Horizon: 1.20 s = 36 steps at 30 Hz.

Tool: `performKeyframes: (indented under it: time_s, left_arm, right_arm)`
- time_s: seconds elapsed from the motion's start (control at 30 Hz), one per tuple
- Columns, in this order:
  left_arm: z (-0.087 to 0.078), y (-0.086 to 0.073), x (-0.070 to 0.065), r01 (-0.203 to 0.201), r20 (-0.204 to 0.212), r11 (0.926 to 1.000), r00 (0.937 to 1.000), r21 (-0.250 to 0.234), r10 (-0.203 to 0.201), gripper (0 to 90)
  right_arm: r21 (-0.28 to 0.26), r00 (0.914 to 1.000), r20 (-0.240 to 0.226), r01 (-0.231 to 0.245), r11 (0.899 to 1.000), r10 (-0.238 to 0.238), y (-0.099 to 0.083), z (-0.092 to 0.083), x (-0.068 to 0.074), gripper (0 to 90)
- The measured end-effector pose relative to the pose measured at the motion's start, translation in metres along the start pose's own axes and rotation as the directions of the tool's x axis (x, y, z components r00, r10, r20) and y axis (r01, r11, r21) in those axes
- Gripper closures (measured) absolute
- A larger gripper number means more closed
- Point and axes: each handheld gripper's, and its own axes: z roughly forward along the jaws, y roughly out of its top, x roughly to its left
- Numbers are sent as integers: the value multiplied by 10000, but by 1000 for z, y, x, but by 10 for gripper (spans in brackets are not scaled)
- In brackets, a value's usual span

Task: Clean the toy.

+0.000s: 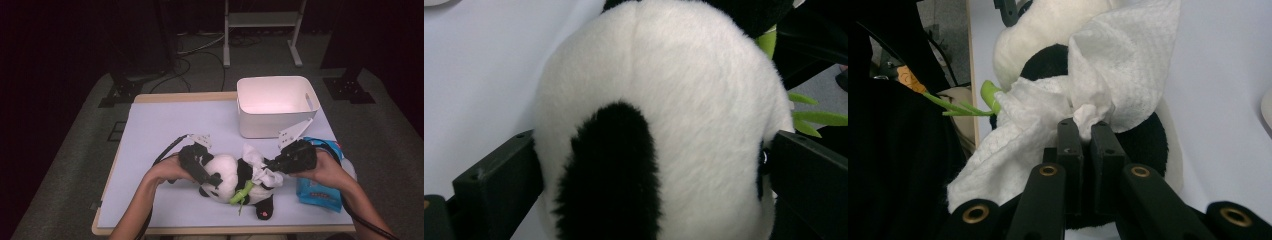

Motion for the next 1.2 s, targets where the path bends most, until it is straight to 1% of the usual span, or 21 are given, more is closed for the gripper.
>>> performKeyframes:
  time_s: [0.07,0.13,0.17,0.23,0.3,0.37,0.4,0.47,0.53,0.6,0.63,0.67,0.7,0.77,0.83,0.9,0.97,1.07,1.17,1.2]
  left_arm:
    - [0,0,-1,-82,-33,10000,10000,-39,82,2]
    - [-3,-1,-2,-341,-174,9994,9993,-85,340,80]
    - [-4,-2,-3,-440,-262,9988,9987,-205,434,131]
    - [-7,-3,-5,-591,-423,9975,9975,-391,575,191]
    - [-9,-3,-5,-735,-570,9958,9959,-537,704,217]
    - [-11,-1,-5,-915,-709,9939,9937,-614,871,228]
    - [-12,0,-6,-1119,-850,9916,9907,-652,1062,232]
    - [-16,3,-8,-1333,-1201,9877,9851,-822,1230,238]
    - [-23,6,-11,-1676,-1676,9824,9740,-819,1522,239]
    - [-28,8,-13,-1961,-2069,9783,9619,-671,1787,240]
    - [-30,8,-14,-2030,-2170,9774,9583,-589,1860,239]
    - [-31,7,-14,-2057,-2228,9767,9567,-618,1874,239]
    - [-33,6,-15,-2138,-2244,9754,9544,-532,1970,239]
    - [-32,2,-15,-2081,-2248,9755,9562,-718,1874,238]
    - [-31,-3,-15,-2123,-2261,9731,9558,-894,1877,238]
    - [-30,-6,-16,-2177,-2302,9699,9547,-1094,1883,238]
    - [-27,-9,-17,-2216,-2298,9661,9550,-1322,1876,237]
    - [-22,-10,-18,-2254,-2282,9625,9553,-1511,1879,237]
    - [-19,-7,-20,-2295,-2267,9613,9549,-1525,1920,236]
    - [-18,-7,-20,-2297,-2267,9609,9549,-1548,1917,236]
  right_arm:
    - [-22,10000,-34,-26,10000,26,0,1,-1,845]
    - [-16,10000,-44,-44,10000,44,1,1,-1,844]
    - [-60,10000,-71,-57,10000,57,1,1,-2,844]
    - [-156,10000,-61,-52,9999,51,2,-1,-3,843]
    - [-337,10000,-1,-75,9994,75,4,-3,-5,843]
    - [-268,10000,50,-50,9996,52,7,-6,-7,843]
    - [-200,9999,98,-69,9998,71,8,-7,-7,843]
    - [-69,9997,229,60,10000,-59,12,-9,-8,843]
    - [-38,9992,388,57,10000,-55,14,-13,-9,843]
    - [-40,9989,476,-28,10000,30,15,-16,-11,843]
    - [-73,9985,546,-35,10000,39,14,-17,-13,843]
    - [-79,9983,571,-83,9999,87,13,-18,-15,843]
    - [-98,9981,598,-160,9998,165,12,-18,-16,843]
    - [-141,9973,674,-294,9995,303,8,-20,-19,843]
    - [-216,9963,720,-460,9987,474,5,-22,-21,843]
    - [-142,9953,840,-476,9988,486,3,-23,-22,842]
    - [-152,9951,856,-491,9987,502,2,-24,-23,842]
    - [-102,9957,817,-418,9991,425,7,-21,-23,842]
    - [34,9972,717,-214,9998,211,16,-16,-21,842]
    - [50,9976,652,-215,9998,212,19,-13,-20,842]
